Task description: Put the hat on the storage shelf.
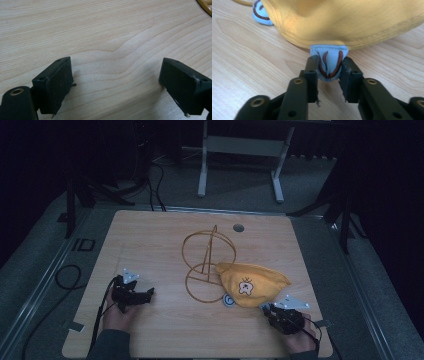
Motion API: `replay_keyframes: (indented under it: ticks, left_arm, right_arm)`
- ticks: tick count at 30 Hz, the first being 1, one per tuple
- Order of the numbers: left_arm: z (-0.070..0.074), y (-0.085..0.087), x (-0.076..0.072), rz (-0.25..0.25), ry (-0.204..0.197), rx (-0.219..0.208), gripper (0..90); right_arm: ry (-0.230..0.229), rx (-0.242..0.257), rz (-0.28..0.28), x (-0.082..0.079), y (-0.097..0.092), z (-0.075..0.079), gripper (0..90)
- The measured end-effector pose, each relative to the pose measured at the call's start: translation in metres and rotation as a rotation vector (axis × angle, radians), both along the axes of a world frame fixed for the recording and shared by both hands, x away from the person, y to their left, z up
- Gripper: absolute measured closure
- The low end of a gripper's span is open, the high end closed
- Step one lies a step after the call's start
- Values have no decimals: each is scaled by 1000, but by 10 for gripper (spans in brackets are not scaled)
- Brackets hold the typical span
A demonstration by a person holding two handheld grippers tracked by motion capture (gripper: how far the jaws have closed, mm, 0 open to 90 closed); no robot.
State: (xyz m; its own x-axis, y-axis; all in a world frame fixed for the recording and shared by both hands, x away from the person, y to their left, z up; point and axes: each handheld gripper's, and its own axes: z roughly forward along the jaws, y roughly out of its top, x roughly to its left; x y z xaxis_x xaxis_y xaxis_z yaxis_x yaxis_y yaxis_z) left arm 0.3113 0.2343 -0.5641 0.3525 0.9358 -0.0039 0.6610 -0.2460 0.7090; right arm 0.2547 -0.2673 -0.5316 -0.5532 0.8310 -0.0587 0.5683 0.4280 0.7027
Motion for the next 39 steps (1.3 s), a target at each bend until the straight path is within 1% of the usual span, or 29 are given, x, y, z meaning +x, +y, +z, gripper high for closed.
replay_keyframes:
  ticks: [4,8,13,15,25,35,39]
  left_arm:
    - [0,0,0,0,-1,-1,118]
    - [0,0,0,0,0,0,118]
    - [0,0,0,1,0,0,118]
    - [0,0,0,1,0,0,118]
    - [0,0,0,1,0,-1,117]
    - [0,0,0,1,0,-1,118]
    - [0,0,0,1,0,-1,118]
  right_arm:
    - [-3,31,14,0,-4,5,775]
    - [-17,46,17,-1,-8,13,825]
    - [-44,32,27,-1,-10,24,835]
    - [-48,39,30,0,-11,29,840]
    - [-86,34,37,5,-18,52,845]
    - [-140,66,46,7,-24,75,856]
    - [-157,65,53,8,-23,84,857]
